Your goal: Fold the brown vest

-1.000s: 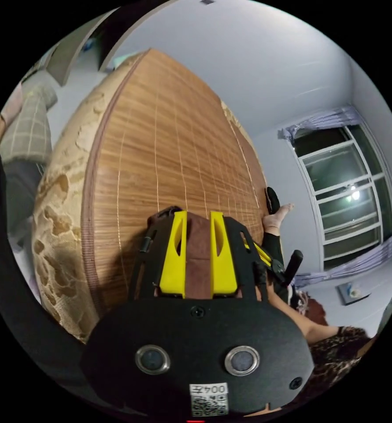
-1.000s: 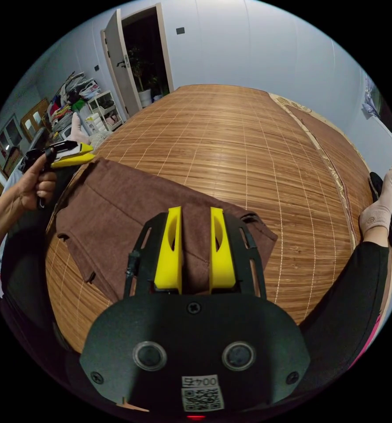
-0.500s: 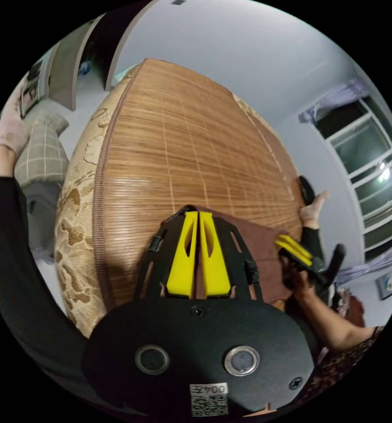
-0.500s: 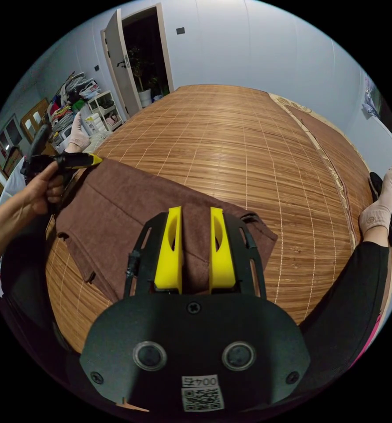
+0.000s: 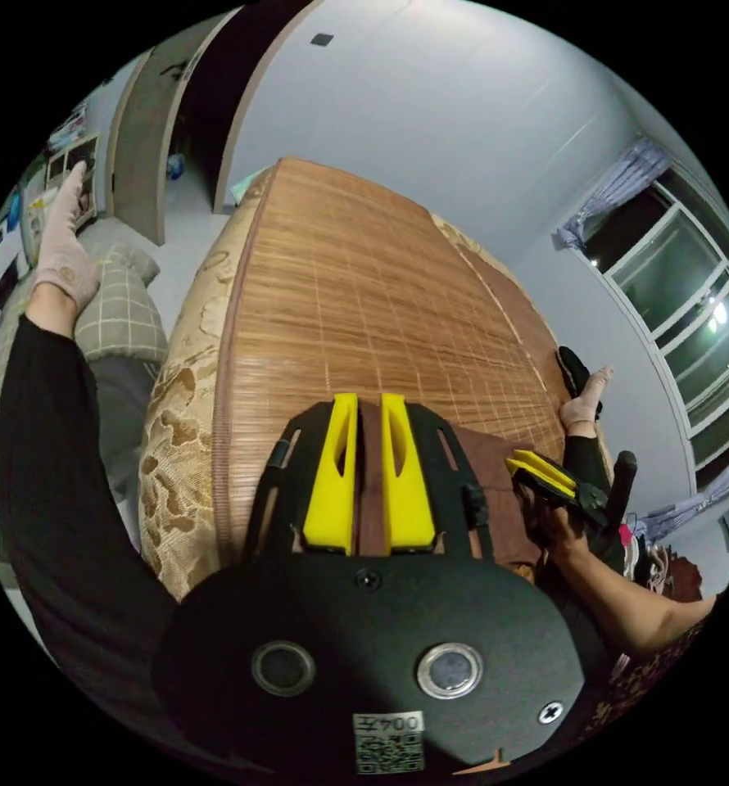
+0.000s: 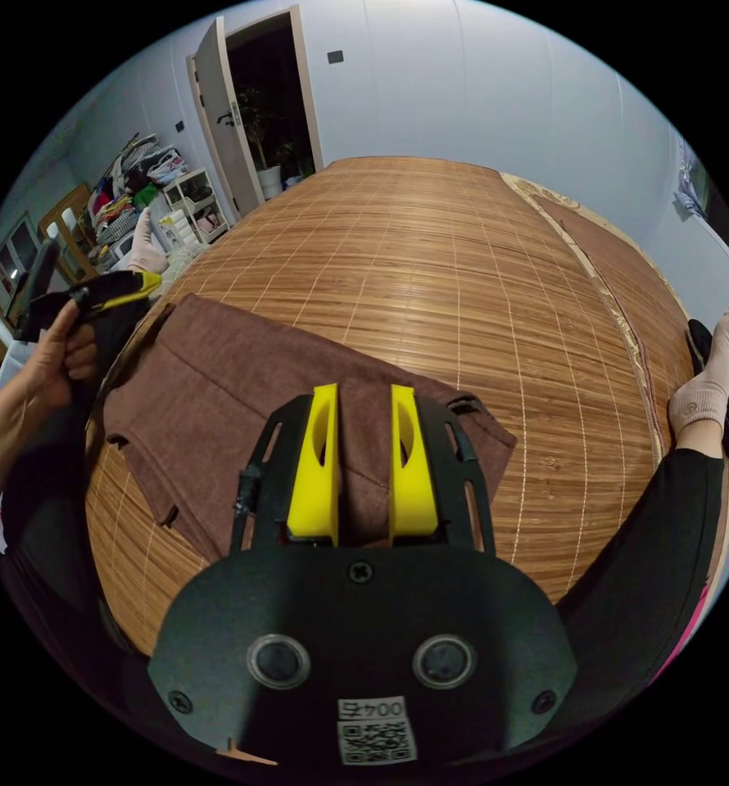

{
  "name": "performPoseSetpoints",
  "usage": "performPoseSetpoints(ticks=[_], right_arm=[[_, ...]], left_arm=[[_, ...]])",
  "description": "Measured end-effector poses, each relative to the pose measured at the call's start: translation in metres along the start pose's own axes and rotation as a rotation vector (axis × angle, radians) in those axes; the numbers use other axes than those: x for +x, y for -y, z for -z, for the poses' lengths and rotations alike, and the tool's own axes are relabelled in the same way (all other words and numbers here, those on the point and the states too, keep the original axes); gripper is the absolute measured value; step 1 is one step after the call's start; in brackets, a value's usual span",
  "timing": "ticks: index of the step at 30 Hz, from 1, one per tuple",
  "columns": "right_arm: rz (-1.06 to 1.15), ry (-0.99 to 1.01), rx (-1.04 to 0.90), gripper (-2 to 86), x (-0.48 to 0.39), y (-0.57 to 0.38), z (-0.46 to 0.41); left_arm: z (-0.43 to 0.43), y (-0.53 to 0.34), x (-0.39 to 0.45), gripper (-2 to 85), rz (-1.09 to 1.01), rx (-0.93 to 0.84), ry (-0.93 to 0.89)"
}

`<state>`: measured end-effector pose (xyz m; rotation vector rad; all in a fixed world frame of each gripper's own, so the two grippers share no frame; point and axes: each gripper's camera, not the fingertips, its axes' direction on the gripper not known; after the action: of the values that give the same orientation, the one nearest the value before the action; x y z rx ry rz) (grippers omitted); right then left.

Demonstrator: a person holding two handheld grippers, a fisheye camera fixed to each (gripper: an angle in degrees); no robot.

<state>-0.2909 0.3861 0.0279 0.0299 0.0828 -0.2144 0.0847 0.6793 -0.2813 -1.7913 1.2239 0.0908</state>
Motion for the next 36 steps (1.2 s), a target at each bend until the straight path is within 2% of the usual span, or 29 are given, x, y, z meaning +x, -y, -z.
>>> performPoseSetpoints(ticks=[3,7,10,18,27,31,36], right_arm=[[0.0,0.0,0.0,10.1,-0.002,0.0,-0.001],[0.0,0.001,0.002,10.2,-0.005,0.0,-0.002],[0.0,0.002,0.002,10.2,-0.007,-0.001,-0.003],[0.001,0.0,-0.007,10.0,-0.013,-0.001,-0.006],[-0.003,0.005,-0.003,10.0,-0.02,-0.005,-0.005],[-0.005,0.008,-0.002,10.0,-0.024,-0.007,-0.004],[-0.004,0.007,-0.002,10.0,-0.03,-0.009,-0.003]], left_arm=[[-0.031,-0.006,0.058,2.1,-0.185,-0.076,-0.04],[-0.085,-0.021,0.113,1.8,-0.375,-0.173,0.044],[-0.111,-0.031,0.125,1.6,-0.426,-0.204,0.128],[-0.132,-0.045,0.128,1.2,-0.41,-0.208,0.155],[-0.133,-0.038,0.114,1.2,-0.304,-0.25,0.0],[-0.102,-0.044,0.115,1.9,-0.352,-0.144,0.079],[-0.114,-0.047,0.08,1.5,-0.299,-0.213,0.207]])
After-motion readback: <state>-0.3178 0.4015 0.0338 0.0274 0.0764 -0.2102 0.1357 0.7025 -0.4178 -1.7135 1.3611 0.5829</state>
